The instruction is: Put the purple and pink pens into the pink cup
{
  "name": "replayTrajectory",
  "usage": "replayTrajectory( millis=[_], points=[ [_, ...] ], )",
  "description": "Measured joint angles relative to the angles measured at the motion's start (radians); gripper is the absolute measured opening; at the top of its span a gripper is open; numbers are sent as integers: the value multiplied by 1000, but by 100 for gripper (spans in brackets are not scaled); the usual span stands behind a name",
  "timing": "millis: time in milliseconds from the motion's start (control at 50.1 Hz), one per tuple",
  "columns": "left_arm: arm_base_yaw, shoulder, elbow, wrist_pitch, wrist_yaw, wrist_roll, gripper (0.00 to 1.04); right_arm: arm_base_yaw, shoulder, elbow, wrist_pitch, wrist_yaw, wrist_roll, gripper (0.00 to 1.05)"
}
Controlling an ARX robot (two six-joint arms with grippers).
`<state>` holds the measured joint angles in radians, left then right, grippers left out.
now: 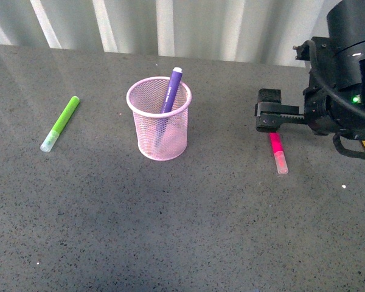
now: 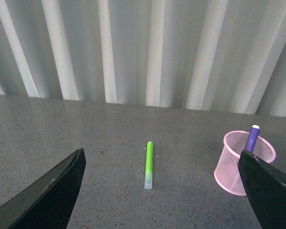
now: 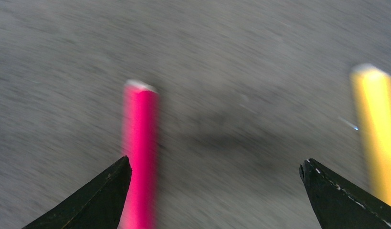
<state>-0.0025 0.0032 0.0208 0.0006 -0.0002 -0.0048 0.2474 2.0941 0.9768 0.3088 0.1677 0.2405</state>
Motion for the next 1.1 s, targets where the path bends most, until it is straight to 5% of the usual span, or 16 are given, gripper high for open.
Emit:
replayTrajectory(
  millis=[678, 798, 1097],
  points=[
    [0, 0, 0, 0, 0, 0, 98, 27, 140, 132, -32, 8, 45, 98],
    [0, 0, 0, 0, 0, 0, 98, 29, 147, 146, -45, 7, 46, 85],
    [0, 0, 0, 0, 0, 0, 98, 31, 154, 155, -29, -31, 48, 27]
  ],
)
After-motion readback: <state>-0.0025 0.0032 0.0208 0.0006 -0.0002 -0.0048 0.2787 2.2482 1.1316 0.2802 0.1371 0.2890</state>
